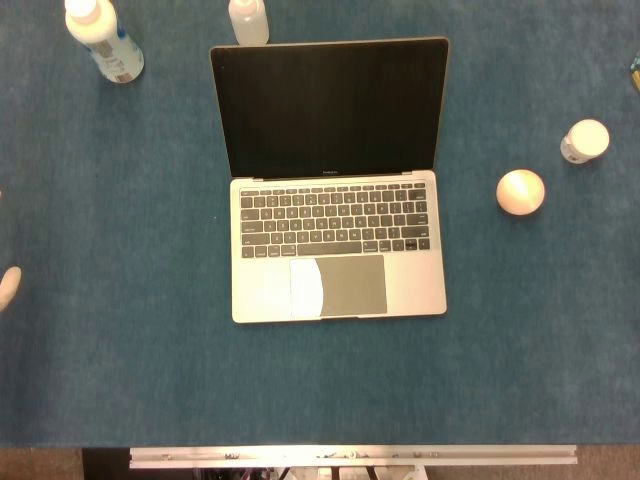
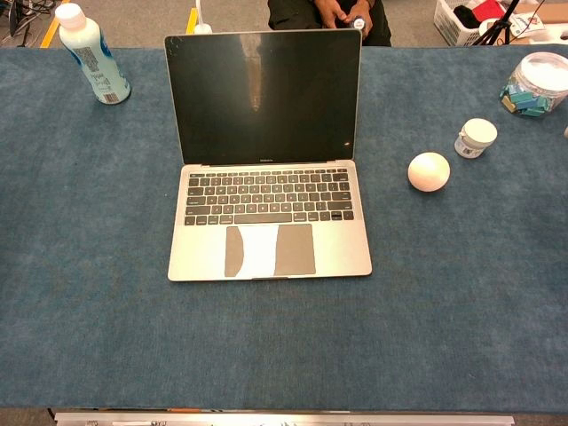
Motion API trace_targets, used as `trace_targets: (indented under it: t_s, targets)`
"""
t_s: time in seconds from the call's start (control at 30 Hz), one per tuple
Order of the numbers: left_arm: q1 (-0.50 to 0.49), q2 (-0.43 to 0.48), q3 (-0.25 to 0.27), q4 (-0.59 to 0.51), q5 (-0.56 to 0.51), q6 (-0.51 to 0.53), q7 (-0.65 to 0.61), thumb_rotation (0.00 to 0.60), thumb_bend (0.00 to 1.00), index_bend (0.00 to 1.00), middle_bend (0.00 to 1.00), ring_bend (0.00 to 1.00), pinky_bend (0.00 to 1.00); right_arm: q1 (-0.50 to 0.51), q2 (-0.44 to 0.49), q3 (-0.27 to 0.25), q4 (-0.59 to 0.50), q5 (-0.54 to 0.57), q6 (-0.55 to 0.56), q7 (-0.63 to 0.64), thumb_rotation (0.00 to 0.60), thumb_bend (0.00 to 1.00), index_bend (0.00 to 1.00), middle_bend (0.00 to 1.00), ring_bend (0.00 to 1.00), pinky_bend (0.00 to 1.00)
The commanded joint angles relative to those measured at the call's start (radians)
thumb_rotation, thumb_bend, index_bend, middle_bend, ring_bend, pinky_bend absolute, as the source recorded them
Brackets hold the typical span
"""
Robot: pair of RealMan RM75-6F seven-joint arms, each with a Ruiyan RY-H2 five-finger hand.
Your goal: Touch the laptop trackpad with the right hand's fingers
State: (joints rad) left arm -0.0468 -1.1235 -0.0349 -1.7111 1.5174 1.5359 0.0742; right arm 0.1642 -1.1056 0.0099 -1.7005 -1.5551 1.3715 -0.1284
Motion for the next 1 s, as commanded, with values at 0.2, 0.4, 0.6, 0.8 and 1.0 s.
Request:
trace_targets:
  t_s: [0.2, 0.4, 0.6, 0.8, 1.0]
  targets:
    - [0.003, 0.001, 0.004, -0.002, 0.005, 0.003, 0.002, 0.600, 0.25, 0.19, 0.14, 0.09, 0.08, 0.052, -0.022, -0.019, -0.019, -0.056, -0.073, -0.007, 0.600, 0.31, 0.41, 0.46, 0.38, 0.49]
    - [0.009, 0.007, 0.005, -0.010, 0.009, 0.015, -0.002, 0.600, 0.25, 0.19, 0.14, 0.09, 0.08, 0.128, -0.033, -0.042, -0.054, -0.096, -0.200, -0.004, 0.600, 0.47, 0.30, 0.39, 0.31, 0.45]
    - [0.015, 0.012, 0.008, -0.016, 0.016, 0.024, -0.003, 0.600, 0.25, 0.19, 0.14, 0.09, 0.08, 0.219, -0.060, -0.044, -0.083, -0.096, -0.345, -0.019, 0.600, 0.73, 0.17, 0.28, 0.20, 0.33]
    - [0.024, 0.022, 0.007, -0.020, 0.012, 0.036, -0.003, 0.600, 0.25, 0.19, 0.14, 0.09, 0.08, 0.282, -0.115, -0.042, -0.091, -0.089, -0.433, -0.042, 0.600, 0.82, 0.15, 0.28, 0.18, 0.29]
    - [0.035, 0.028, 0.011, -0.019, 0.014, 0.048, -0.009, 0.600, 0.25, 0.19, 0.14, 0.09, 0.08, 0.336, -0.169, -0.038, -0.084, -0.053, -0.514, -0.057, 0.600, 0.85, 0.15, 0.28, 0.18, 0.29]
